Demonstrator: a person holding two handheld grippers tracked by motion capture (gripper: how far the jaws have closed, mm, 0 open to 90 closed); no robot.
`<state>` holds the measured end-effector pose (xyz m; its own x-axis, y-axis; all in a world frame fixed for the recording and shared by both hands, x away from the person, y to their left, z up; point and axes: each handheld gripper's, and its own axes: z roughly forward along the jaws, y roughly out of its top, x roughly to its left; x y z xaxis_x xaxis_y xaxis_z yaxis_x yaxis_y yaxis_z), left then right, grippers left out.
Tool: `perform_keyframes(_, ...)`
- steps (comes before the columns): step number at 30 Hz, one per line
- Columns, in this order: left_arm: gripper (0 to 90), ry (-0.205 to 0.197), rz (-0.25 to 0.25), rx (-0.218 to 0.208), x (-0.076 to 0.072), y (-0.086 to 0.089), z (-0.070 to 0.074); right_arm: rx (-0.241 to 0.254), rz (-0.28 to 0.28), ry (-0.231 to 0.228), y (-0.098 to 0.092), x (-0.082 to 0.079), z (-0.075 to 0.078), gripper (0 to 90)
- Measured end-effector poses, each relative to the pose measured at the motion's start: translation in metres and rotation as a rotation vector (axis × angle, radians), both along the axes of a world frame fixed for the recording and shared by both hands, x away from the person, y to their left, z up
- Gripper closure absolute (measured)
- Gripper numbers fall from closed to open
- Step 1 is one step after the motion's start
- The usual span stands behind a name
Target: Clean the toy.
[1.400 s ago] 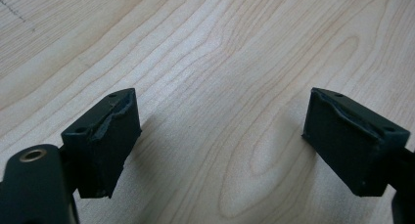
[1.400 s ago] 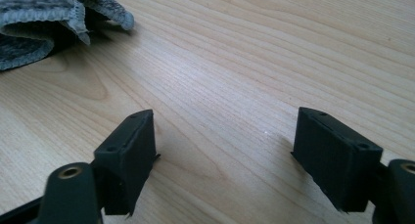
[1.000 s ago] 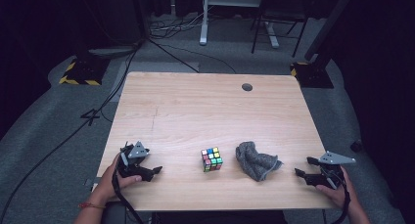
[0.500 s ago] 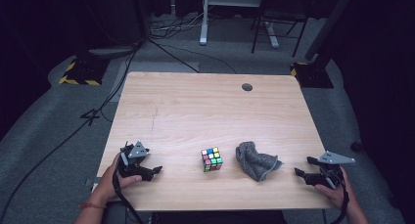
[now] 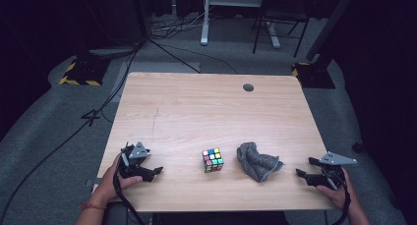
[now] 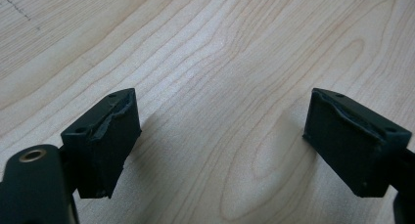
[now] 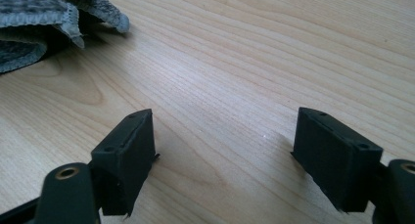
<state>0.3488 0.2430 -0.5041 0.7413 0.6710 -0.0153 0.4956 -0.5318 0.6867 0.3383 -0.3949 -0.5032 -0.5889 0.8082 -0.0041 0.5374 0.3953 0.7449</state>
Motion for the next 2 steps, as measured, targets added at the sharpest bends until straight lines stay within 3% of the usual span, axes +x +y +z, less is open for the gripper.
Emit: perform_keyframes(2,13.9,0.0,0.001,-0.001,0.0,0.0,0.0,0.0,0.0,0.0,0.0,0.0,0.0,23.5)
